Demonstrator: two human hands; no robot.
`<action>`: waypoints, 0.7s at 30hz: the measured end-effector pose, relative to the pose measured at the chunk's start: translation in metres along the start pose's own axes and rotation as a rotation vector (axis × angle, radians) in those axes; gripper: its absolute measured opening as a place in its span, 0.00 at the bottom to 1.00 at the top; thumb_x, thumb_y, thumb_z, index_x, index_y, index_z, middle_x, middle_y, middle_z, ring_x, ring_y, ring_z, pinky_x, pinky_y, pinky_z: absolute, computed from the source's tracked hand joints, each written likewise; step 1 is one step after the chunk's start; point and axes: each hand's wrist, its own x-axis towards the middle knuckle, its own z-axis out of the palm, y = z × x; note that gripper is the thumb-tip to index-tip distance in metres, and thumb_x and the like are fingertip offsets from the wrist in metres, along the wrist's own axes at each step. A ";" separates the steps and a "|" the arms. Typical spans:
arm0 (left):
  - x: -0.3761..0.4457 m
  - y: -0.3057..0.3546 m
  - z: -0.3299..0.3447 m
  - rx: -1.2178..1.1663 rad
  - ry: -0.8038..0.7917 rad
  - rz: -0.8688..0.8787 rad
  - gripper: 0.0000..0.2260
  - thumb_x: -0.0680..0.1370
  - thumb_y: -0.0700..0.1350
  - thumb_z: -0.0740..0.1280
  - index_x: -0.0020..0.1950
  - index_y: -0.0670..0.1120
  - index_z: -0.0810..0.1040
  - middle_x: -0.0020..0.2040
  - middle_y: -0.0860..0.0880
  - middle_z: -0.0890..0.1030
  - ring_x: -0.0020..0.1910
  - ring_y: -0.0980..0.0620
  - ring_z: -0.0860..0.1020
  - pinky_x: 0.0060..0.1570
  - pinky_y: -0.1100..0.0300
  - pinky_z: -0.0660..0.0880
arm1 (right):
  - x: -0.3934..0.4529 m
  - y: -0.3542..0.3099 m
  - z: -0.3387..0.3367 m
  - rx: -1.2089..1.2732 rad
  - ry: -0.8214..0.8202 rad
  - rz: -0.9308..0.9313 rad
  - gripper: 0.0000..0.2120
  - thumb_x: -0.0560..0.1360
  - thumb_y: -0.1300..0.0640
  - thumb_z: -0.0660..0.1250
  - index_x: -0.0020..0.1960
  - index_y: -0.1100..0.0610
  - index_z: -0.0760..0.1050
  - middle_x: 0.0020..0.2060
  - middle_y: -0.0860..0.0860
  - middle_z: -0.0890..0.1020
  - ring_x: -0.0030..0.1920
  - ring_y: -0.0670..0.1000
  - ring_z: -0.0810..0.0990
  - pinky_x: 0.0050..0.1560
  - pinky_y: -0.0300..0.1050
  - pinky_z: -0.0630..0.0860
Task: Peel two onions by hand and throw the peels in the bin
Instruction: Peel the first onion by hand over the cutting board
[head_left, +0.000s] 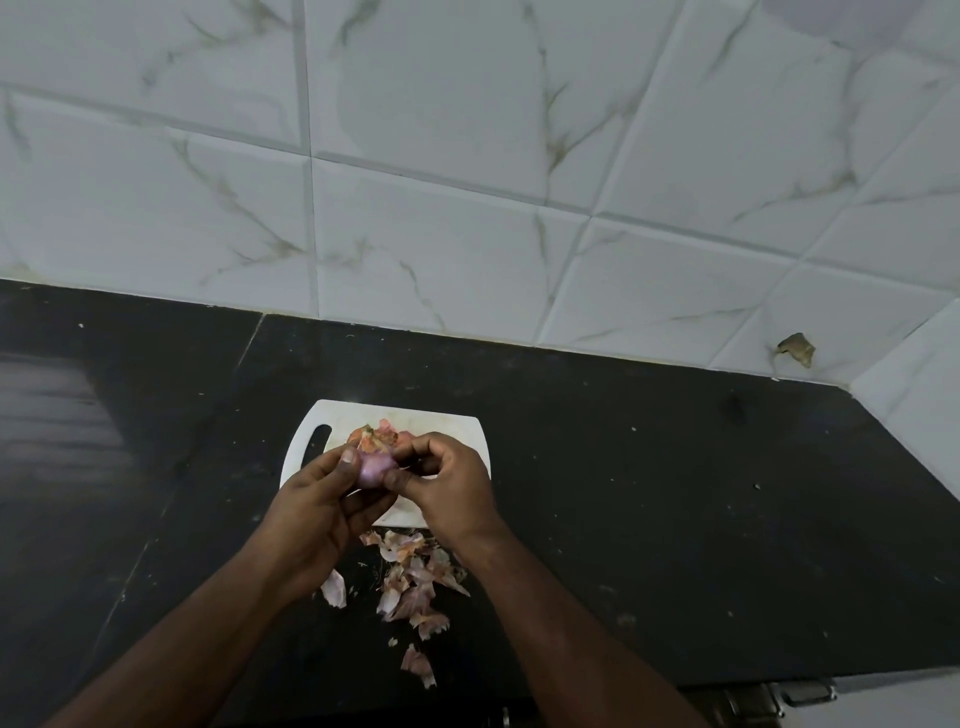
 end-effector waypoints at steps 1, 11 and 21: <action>0.000 0.000 0.000 0.004 -0.002 0.002 0.15 0.84 0.43 0.58 0.64 0.36 0.76 0.58 0.37 0.84 0.56 0.42 0.84 0.54 0.52 0.82 | -0.001 0.000 0.000 0.009 0.007 -0.013 0.10 0.70 0.61 0.77 0.46 0.50 0.81 0.42 0.45 0.84 0.44 0.42 0.82 0.48 0.36 0.79; -0.002 -0.003 0.004 -0.007 0.015 0.017 0.14 0.84 0.43 0.59 0.61 0.37 0.78 0.57 0.37 0.84 0.54 0.43 0.84 0.52 0.53 0.82 | -0.008 -0.002 0.005 -0.092 0.067 -0.040 0.08 0.72 0.61 0.75 0.46 0.50 0.79 0.40 0.42 0.81 0.43 0.39 0.79 0.47 0.34 0.77; -0.004 -0.005 -0.002 -0.036 -0.017 0.008 0.13 0.84 0.43 0.59 0.62 0.39 0.78 0.57 0.40 0.85 0.54 0.45 0.85 0.51 0.54 0.82 | -0.013 0.000 0.008 -0.023 0.103 0.058 0.11 0.72 0.59 0.75 0.54 0.55 0.84 0.49 0.50 0.86 0.51 0.45 0.84 0.57 0.48 0.81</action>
